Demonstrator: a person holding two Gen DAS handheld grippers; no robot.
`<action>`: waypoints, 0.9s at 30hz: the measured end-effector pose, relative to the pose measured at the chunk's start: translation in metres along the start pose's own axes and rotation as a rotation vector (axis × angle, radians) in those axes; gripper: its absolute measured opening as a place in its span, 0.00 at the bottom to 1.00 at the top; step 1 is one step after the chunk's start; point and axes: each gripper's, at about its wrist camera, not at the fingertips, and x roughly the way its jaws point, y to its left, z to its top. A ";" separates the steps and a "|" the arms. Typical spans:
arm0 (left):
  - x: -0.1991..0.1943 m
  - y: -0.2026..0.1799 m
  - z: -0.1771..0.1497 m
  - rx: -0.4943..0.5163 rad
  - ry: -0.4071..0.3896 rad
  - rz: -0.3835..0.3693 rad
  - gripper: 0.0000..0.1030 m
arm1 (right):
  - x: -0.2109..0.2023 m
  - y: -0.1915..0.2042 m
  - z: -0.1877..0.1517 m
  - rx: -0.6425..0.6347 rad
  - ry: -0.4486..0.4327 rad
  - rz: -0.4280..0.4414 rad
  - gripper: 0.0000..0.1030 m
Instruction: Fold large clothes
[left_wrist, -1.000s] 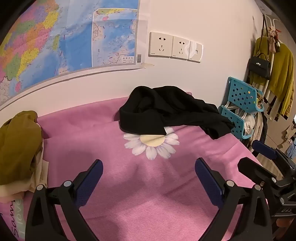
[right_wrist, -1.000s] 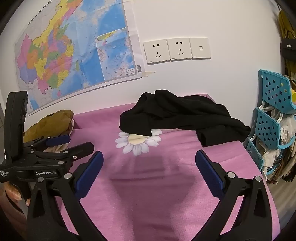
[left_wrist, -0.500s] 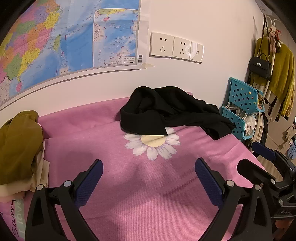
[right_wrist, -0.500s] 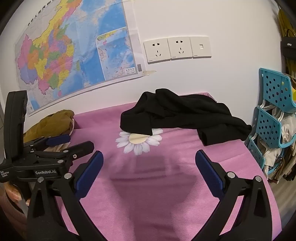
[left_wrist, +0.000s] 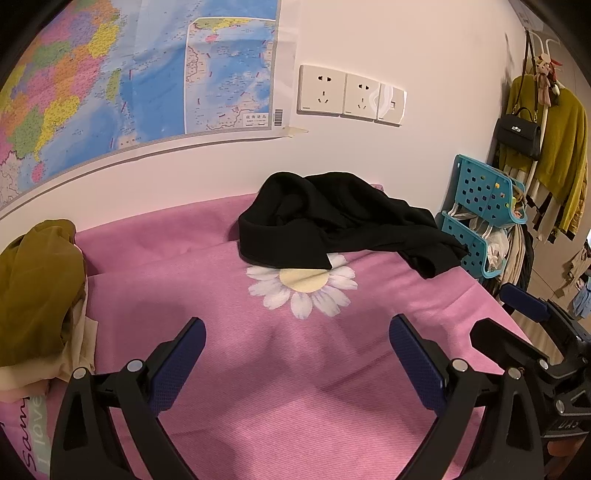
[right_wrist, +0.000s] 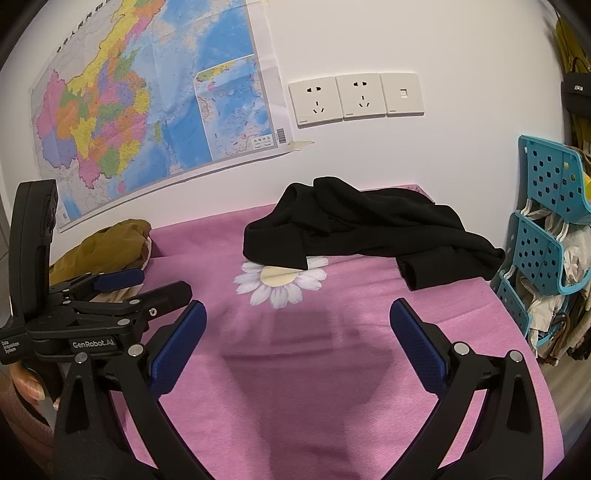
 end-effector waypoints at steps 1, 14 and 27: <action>0.000 0.000 0.000 -0.001 0.001 -0.001 0.93 | 0.000 0.000 0.000 0.002 -0.001 0.001 0.95; -0.002 -0.003 -0.002 -0.004 0.000 -0.002 0.93 | -0.001 0.001 -0.001 0.003 -0.004 0.006 0.95; 0.000 -0.003 -0.004 -0.007 0.003 -0.006 0.93 | -0.001 0.002 -0.001 0.005 -0.005 0.007 0.95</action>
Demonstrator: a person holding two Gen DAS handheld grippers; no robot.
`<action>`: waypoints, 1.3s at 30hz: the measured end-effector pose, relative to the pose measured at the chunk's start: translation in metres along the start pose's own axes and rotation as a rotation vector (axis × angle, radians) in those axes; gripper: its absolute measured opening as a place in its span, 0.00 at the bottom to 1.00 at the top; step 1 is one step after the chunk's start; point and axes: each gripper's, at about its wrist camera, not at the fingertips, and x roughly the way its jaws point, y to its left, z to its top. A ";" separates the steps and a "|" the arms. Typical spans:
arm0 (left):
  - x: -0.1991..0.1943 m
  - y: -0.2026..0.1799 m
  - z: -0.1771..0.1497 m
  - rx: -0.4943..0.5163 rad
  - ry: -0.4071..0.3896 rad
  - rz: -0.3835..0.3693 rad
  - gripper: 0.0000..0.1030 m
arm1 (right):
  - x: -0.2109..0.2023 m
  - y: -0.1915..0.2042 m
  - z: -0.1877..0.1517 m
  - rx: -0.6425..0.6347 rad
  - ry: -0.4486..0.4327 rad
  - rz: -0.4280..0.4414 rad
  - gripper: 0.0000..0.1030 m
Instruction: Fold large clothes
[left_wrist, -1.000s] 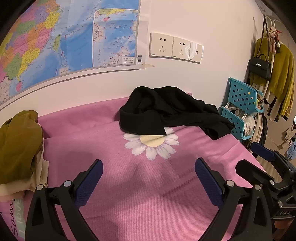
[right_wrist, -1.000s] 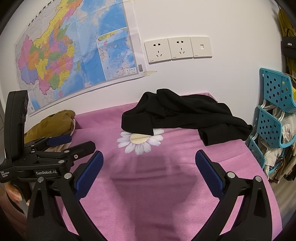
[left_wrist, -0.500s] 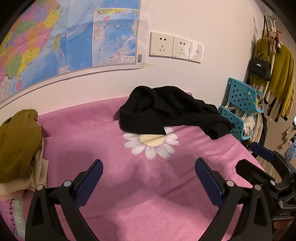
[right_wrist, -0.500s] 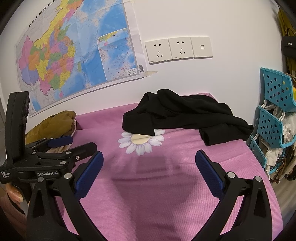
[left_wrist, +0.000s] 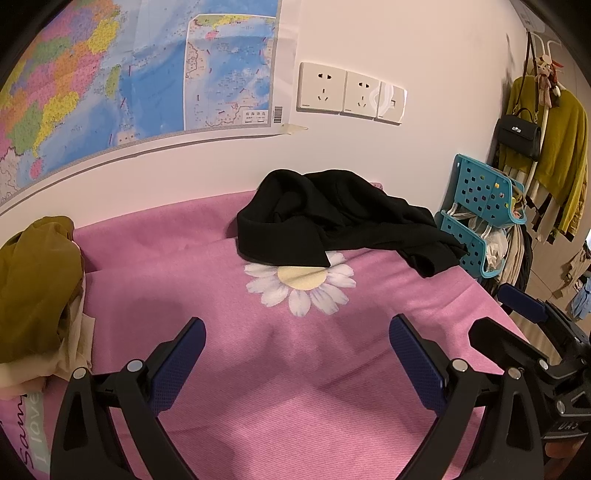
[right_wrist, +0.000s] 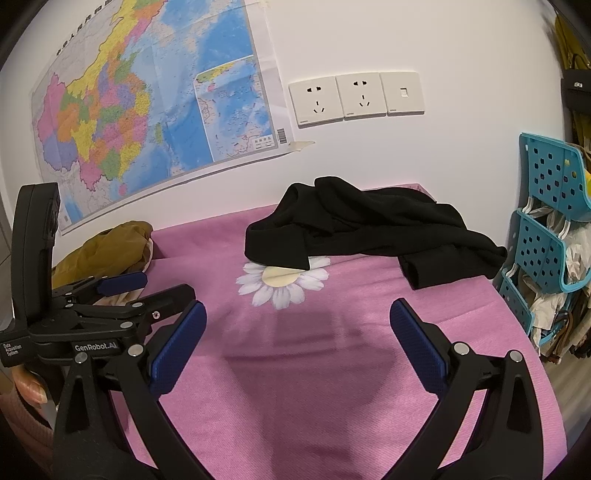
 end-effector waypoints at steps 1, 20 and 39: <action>0.000 0.000 0.000 -0.001 -0.001 -0.001 0.93 | 0.000 0.000 0.000 0.000 0.001 0.002 0.95; 0.000 -0.001 0.001 0.003 0.000 0.007 0.93 | 0.002 0.001 0.006 -0.010 0.000 0.007 0.95; 0.062 0.028 0.035 -0.027 0.069 0.049 0.93 | 0.073 -0.012 0.063 -0.193 0.048 -0.036 0.95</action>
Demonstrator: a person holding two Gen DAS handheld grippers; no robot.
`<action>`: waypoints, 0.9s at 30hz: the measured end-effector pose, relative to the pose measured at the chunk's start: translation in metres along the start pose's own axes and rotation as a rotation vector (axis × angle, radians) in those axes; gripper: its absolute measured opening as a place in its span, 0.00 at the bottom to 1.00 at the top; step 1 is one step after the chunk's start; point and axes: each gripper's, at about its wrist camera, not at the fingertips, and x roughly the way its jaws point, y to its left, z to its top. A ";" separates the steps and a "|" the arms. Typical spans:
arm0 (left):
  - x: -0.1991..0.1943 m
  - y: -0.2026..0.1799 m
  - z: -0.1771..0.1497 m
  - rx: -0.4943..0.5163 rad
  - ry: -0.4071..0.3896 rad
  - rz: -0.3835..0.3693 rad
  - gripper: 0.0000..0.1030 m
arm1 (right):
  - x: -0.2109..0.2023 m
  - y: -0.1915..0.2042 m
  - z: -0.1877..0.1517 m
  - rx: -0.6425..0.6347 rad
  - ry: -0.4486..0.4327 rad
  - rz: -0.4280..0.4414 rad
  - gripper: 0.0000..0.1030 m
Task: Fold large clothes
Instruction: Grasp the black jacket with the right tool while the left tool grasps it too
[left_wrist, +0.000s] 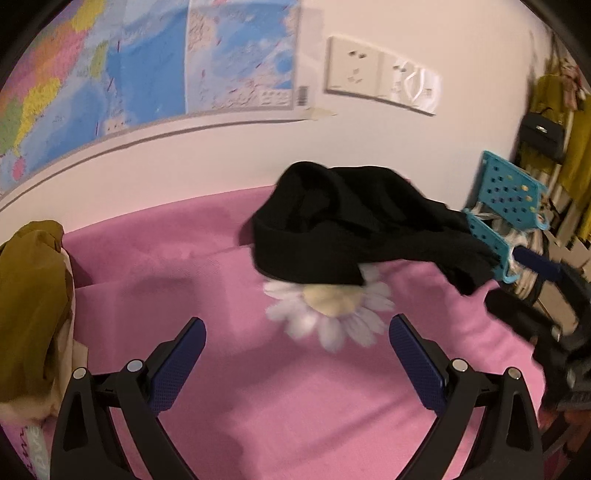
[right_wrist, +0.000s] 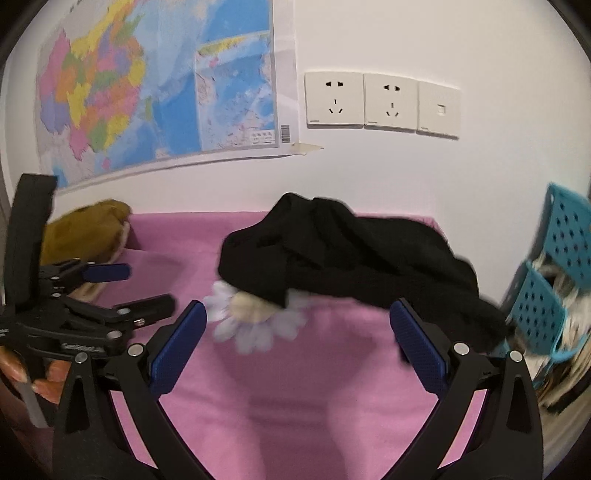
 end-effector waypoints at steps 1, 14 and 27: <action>0.005 0.003 0.002 -0.003 0.003 0.008 0.93 | 0.009 -0.001 0.005 -0.019 0.008 -0.006 0.95; 0.067 0.044 0.019 -0.063 0.061 0.067 0.93 | 0.172 -0.005 0.072 -0.286 0.206 0.036 0.90; 0.088 0.061 0.021 -0.074 0.087 0.067 0.93 | 0.093 -0.050 0.071 -0.310 0.211 0.247 0.15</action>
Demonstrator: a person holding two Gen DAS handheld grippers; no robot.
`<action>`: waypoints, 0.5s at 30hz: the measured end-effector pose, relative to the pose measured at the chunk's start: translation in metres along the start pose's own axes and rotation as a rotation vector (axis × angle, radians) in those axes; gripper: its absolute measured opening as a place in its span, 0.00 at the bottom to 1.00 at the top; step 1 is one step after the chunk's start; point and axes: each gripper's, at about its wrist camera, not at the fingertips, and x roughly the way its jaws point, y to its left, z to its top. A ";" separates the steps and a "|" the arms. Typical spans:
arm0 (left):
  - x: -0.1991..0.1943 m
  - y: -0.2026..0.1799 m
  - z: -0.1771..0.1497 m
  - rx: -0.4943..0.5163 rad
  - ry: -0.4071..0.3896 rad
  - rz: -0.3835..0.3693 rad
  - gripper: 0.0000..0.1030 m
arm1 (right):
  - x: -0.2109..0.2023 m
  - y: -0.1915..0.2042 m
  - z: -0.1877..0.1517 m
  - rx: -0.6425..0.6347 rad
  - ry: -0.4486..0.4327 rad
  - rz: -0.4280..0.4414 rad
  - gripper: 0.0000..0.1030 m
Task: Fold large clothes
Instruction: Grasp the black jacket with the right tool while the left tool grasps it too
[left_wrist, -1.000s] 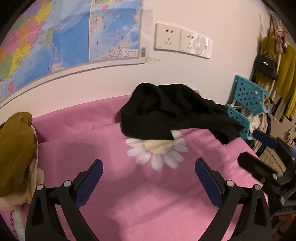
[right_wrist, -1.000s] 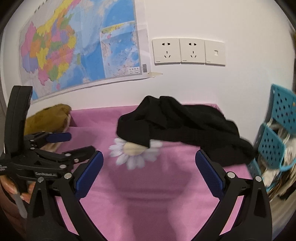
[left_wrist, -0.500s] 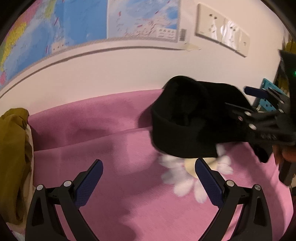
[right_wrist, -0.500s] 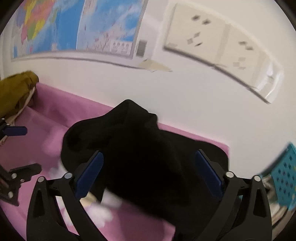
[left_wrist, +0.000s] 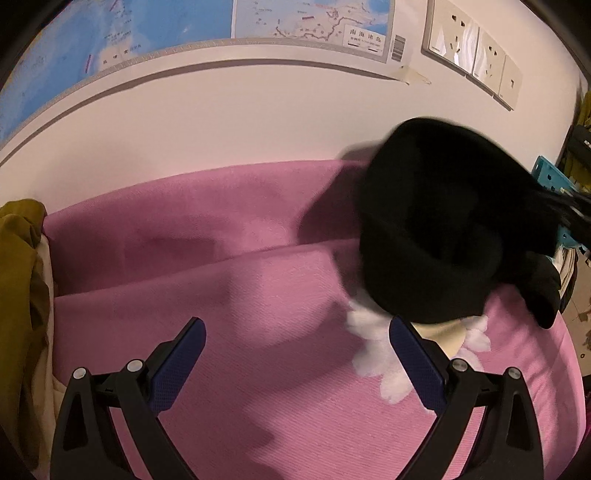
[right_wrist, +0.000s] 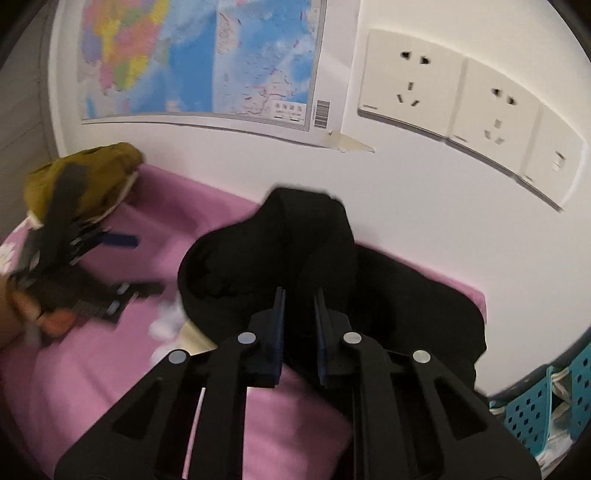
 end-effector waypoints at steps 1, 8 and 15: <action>0.002 0.000 0.001 0.011 -0.002 0.006 0.93 | -0.001 0.001 -0.004 -0.014 0.020 0.002 0.16; 0.010 -0.002 0.001 0.032 0.000 0.034 0.93 | 0.035 0.012 0.005 -0.128 0.083 -0.006 0.67; 0.015 -0.002 0.001 0.042 0.003 0.033 0.93 | 0.047 -0.010 0.022 -0.036 0.088 0.081 0.29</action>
